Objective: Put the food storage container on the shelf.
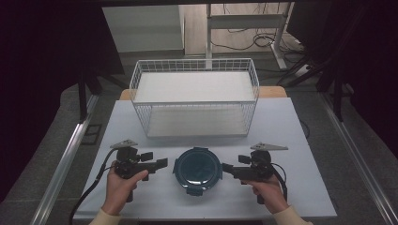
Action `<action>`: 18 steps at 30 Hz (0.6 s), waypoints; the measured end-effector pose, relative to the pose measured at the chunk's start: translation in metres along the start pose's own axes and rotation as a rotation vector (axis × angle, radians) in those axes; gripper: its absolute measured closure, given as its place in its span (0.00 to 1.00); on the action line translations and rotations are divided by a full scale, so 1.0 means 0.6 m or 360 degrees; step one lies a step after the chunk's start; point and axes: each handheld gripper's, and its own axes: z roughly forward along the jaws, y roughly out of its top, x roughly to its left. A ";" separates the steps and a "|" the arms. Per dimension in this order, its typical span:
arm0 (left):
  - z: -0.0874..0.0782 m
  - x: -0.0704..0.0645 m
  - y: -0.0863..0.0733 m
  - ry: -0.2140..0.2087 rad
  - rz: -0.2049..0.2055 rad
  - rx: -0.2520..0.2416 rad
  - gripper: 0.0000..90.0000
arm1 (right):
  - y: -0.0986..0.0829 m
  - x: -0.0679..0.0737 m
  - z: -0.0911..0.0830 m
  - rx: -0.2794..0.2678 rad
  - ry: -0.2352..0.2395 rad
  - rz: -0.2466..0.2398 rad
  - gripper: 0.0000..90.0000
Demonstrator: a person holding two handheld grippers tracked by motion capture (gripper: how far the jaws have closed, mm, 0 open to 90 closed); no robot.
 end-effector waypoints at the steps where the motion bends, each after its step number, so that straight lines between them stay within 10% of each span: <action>1: 0.008 0.001 0.003 -0.0017 -0.0024 0.0009 0.21 | 0.002 0.002 0.006 0.0007 -0.0001 0.0003 0.14; 18: 0.062 0.018 -0.018 -0.0123 -0.0100 0.0128 0.22 | -0.014 0.009 0.052 0.0091 0.0052 0.0133 0.14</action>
